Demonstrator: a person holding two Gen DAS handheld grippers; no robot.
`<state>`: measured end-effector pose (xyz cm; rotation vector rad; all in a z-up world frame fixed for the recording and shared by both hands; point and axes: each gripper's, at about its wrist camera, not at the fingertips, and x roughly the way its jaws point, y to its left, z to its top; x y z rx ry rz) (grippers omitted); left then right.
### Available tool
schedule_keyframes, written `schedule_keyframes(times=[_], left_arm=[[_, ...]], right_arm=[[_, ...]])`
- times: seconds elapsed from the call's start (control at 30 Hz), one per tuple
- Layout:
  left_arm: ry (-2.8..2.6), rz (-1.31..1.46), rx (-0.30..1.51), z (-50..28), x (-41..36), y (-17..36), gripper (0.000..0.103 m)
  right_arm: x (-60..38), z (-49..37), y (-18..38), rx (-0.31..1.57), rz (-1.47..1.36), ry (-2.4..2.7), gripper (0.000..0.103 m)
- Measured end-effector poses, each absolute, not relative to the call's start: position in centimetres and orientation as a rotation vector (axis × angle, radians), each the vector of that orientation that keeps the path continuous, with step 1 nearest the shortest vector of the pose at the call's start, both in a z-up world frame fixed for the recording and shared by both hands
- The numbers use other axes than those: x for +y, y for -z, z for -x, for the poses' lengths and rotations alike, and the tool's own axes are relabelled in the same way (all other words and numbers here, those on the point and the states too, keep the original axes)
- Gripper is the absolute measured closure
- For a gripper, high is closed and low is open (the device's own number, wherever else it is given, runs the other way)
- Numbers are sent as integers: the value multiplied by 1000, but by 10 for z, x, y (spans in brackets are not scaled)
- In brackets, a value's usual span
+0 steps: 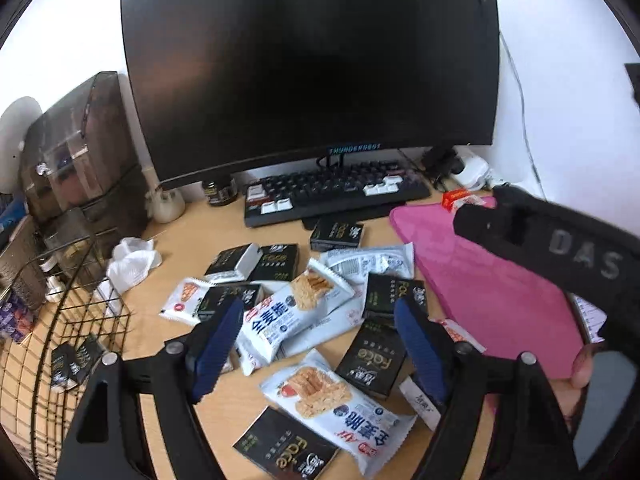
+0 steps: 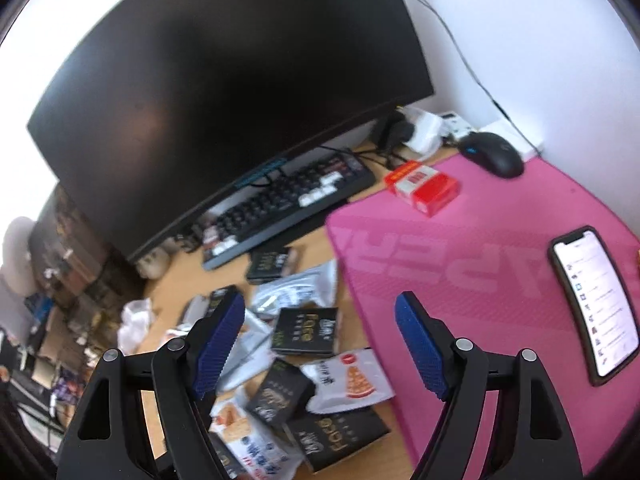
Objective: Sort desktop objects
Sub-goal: 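Return both grippers from the basket to the snacks on the desk, then grasp a black Face tissue pack with the left gripper while the right gripper grasps another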
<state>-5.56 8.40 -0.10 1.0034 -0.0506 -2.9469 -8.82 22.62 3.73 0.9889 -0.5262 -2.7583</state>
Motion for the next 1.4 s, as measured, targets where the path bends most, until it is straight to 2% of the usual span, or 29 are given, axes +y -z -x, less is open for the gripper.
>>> schedule_keyframes(times=[0.07,0.17,0.3,0.4,0.43,0.5,0.7,0.9,1.1,1.23,1.4], left_arm=[[2941,-1061,72,59,74,5,19],[2958,-1155,145,63,65,8,18],[3036,-1176,0,58,61,-2,18],[2965,-1118,-70,57,45,-4,18],[2925,-1098,-73,56,37,-3,18],[2891,-1065,-49,55,22,0,18],[2871,-1261,-20,49,14,22,18],[2862,-1497,-7,32,33,53,18],[2838,-1460,99,37,33,58,18],[2779,-1496,23,44,32,71,21],[2767,-1498,31,25,14,71,21]], right_arm=[[224,85,-44,-500,-954,2781,26],[223,86,-44,-492,-973,2734,26],[213,92,-44,-373,-993,2657,26],[205,92,-45,-168,-974,2620,26],[204,91,-43,-75,-975,2616,25],[205,92,-37,-5,-987,2611,25],[200,82,-6,192,-1077,2512,25],[202,73,6,253,-1098,2496,25],[200,64,11,283,-1097,2478,25],[198,60,7,290,-1076,2470,25],[196,60,8,305,-1070,2476,25]])
